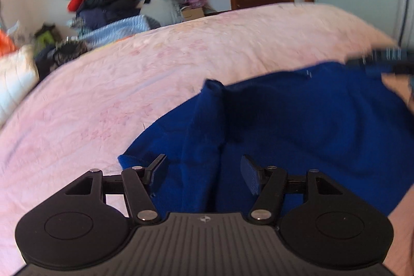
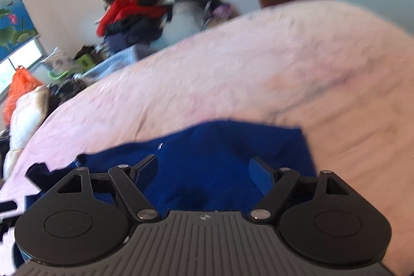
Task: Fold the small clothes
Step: 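Open both grippers and release the folded hem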
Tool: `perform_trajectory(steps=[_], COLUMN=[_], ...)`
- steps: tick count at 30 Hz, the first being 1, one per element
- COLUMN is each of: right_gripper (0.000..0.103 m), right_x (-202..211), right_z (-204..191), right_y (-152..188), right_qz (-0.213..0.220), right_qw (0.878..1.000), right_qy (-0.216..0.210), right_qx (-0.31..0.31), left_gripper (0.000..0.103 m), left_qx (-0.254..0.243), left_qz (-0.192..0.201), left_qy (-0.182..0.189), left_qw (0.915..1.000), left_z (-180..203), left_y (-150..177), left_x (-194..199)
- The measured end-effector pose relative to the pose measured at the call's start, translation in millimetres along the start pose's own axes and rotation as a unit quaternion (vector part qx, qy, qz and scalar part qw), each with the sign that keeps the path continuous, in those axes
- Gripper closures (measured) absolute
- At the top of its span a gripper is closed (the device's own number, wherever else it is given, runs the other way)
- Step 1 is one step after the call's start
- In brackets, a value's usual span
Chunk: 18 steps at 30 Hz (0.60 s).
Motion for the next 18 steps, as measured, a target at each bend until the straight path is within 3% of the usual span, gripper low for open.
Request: perform_trajectory(steps=[3,6,8,11,15,18], right_gripper=[0.025,0.017,0.016,0.016,0.017,0.009], right_x=[-5,-24,-44,-75,-107,-110], right_z=[-53,-99,-123,-152,-173,-181], right_y=[20,42,55,69,65,48], right_qz=[-0.083,-0.164,-0.203,-0.241,-0.25,-0.201], right_qw=[0.988,0.964,0.952,0.943,0.93,0.921], right_qy=[-0.123,-0.207,-0.229,-0.229,-0.258,-0.305], right_qx=[0.034,0.023,0.015,0.007,-0.073,-0.139], left_gripper=[0.041,0.041,0.041,0.039,0.038,0.037], left_qx=[-0.029,0.006,0.042,0.078,0.094,0.093], left_qz=[-0.016,-0.036,-0.049,-0.062,-0.078,-0.095], left_qy=[-0.058,-0.086,-0.086,-0.085,-0.091,-0.1], left_qw=[0.9978,0.9956,0.9942,0.9914,0.9884,0.986], left_z=[2,-15,-30,-48,-58,-57], left_y=[15,32,44,59,76,87], left_x=[-4,-7,-6,-4,-1,0])
Point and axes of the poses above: each gripper's, at about its wrist camera, not at the fingertips, and x roughly against the way its jaws point, z to its right, y to its underside, the point moved 6 cm from there along -x, roughly the way its jaws point, and after that the axes turned 10 degrees about -x, right-handed, at the moved point
